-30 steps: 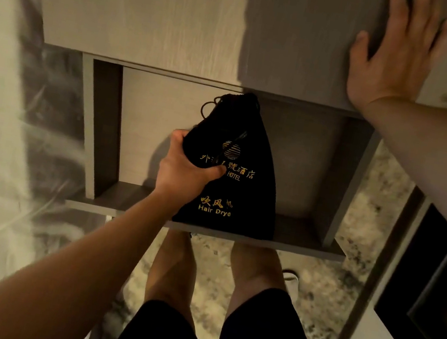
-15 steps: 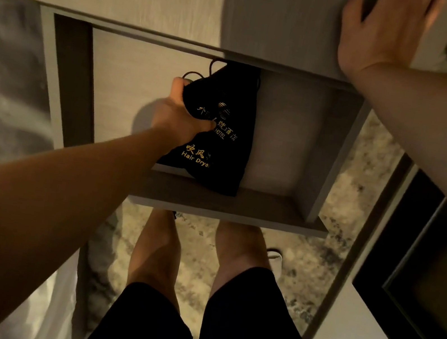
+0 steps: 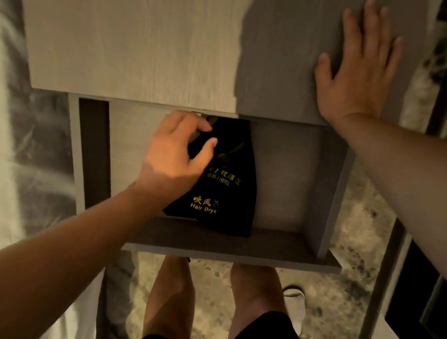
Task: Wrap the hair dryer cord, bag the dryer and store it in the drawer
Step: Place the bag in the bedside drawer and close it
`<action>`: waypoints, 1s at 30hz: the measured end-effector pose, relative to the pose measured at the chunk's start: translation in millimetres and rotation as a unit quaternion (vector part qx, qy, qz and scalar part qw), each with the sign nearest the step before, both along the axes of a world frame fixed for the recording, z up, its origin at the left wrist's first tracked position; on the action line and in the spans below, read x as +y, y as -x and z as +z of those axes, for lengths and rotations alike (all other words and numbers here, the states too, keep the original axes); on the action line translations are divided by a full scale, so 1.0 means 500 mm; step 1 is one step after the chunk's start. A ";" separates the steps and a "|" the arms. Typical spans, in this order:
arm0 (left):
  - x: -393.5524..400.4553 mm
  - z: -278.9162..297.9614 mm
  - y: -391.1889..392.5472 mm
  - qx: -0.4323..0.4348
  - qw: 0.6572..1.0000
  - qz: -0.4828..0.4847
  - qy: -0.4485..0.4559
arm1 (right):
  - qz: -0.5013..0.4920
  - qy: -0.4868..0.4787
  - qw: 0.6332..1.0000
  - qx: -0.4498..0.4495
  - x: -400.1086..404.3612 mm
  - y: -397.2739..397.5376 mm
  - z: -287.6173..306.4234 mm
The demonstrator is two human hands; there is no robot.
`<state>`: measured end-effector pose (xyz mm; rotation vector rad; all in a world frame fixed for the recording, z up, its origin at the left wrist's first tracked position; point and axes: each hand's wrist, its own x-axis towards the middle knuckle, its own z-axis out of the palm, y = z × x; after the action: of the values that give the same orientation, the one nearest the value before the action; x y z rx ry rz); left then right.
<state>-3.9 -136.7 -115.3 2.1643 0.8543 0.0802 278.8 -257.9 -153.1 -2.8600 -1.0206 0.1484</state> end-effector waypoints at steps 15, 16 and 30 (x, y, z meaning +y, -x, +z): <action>0.159 -0.105 -0.245 0.096 0.948 -0.116 -0.280 | -0.346 0.097 0.892 0.276 -0.439 0.411 0.067; 0.160 -0.113 -0.247 0.090 0.949 -0.110 -0.282 | -0.424 0.089 0.851 0.297 -0.460 0.434 0.063; 0.163 -0.116 -0.247 0.109 0.940 -0.093 -0.311 | -0.771 -0.233 0.423 0.415 -0.430 0.474 0.002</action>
<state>119.7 -55.3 -173.5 2.8844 0.8142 0.0137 41.7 -472.8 -152.1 -1.5657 1.4869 0.7374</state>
